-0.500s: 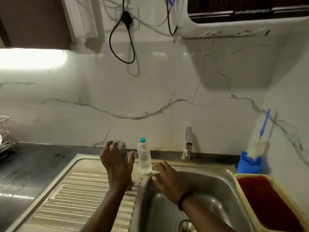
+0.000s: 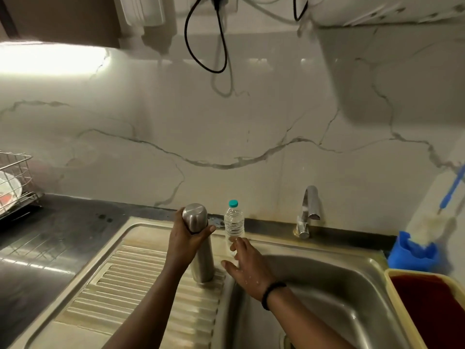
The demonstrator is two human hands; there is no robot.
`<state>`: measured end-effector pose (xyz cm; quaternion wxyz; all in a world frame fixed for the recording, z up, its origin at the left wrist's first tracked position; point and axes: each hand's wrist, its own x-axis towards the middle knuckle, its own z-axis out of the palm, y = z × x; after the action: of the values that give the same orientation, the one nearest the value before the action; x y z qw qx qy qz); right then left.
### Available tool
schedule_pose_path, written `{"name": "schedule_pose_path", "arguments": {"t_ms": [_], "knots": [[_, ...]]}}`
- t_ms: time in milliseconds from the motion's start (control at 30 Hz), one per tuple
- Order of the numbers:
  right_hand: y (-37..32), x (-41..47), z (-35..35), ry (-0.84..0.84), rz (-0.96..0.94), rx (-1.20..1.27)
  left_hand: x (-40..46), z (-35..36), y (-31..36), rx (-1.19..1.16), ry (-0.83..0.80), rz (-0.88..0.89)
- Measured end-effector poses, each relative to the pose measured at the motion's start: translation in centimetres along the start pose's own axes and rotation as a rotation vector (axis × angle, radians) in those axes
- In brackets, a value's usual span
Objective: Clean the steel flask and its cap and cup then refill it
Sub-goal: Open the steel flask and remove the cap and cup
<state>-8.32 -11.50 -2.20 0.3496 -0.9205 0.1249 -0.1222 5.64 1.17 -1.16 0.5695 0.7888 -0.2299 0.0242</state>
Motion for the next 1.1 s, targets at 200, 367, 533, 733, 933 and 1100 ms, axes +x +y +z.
{"name": "schedule_pose_path", "arguments": {"t_ms": [200,367,533,733,933,1100], "knots": [[0.1,0.7,1.1,-0.04,0.076,0.084,-0.3,0.7,0.5,-0.11,0.066,-0.027],[-0.4,2.0,1.7,-0.038,0.103,0.207,-1.7,1.7,1.1,-0.149,-0.013,0.006],[-0.1,1.7,0.4,-0.086,0.086,0.454,-3.3,1.9,3.9,-0.381,-0.178,0.02],[1.0,-1.0,-3.9,-0.058,0.097,0.475,-3.4,2.0,8.4,-0.525,-0.536,0.013],[1.6,-3.2,-4.7,0.097,0.151,0.397,-5.0,4.9,11.0,-0.546,-0.423,-0.098],[0.8,-4.8,-3.7,0.324,0.238,0.512,-8.0,8.8,12.9,-0.461,-0.079,-0.18]]}}
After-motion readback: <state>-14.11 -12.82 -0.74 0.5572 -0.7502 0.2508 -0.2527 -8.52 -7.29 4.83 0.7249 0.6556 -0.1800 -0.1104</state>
